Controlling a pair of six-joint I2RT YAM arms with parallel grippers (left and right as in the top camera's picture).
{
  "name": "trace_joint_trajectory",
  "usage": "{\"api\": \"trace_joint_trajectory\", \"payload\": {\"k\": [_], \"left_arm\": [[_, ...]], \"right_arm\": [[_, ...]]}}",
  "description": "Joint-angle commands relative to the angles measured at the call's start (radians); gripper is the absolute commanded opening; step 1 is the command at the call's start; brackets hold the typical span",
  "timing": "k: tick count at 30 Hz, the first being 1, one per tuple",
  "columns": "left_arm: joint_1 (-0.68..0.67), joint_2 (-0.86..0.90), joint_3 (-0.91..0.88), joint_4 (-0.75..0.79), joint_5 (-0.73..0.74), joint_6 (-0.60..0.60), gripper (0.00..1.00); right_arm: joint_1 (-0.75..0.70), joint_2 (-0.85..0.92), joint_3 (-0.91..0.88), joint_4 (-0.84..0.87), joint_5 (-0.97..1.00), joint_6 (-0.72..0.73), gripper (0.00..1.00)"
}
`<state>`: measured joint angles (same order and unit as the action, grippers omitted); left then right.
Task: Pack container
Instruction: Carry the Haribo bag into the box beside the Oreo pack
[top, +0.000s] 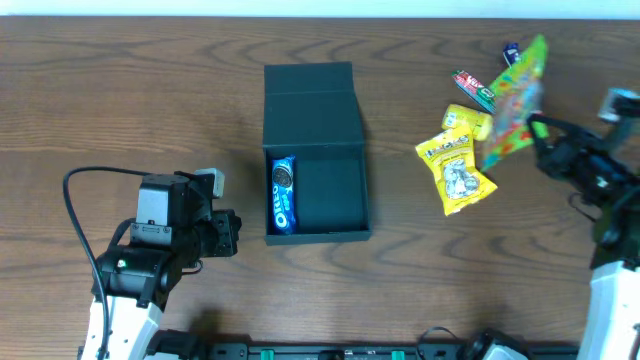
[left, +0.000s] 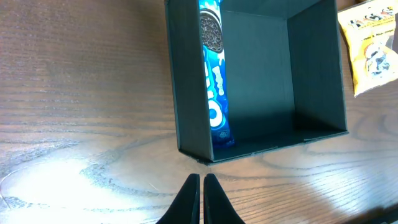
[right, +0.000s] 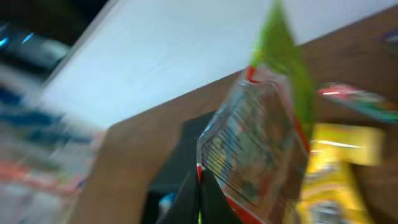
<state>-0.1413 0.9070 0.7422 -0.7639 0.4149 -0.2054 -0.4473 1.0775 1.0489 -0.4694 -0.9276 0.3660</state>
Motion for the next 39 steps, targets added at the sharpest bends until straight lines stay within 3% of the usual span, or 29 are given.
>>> {"api": "trace_joint_trajectory", "payload": {"k": [1, 11, 16, 28, 39], "left_arm": [[-0.003, -0.006, 0.032, -0.006, -0.003, -0.001, 0.06], [-0.003, -0.006, 0.041, -0.007, 0.003, -0.001, 0.06], [-0.003, -0.006, 0.041, -0.006, 0.040, -0.006, 0.05], [-0.003, -0.006, 0.041, -0.003, 0.050, -0.008, 0.06], [-0.003, -0.006, 0.041, -0.003, 0.050, -0.008, 0.06]], "right_arm": [[0.134, -0.011, 0.029, 0.006, -0.039, 0.057, 0.01], [0.575, 0.019, 0.029, 0.075, 0.191, 0.161, 0.01], [0.713, 0.083, 0.029, 0.163, 0.241, 0.207, 0.01], [0.947, 0.298, 0.029, 0.376, 0.307, 0.287, 0.01], [1.051, 0.365, 0.029, 0.359, 0.402, 0.359, 0.01]]}}
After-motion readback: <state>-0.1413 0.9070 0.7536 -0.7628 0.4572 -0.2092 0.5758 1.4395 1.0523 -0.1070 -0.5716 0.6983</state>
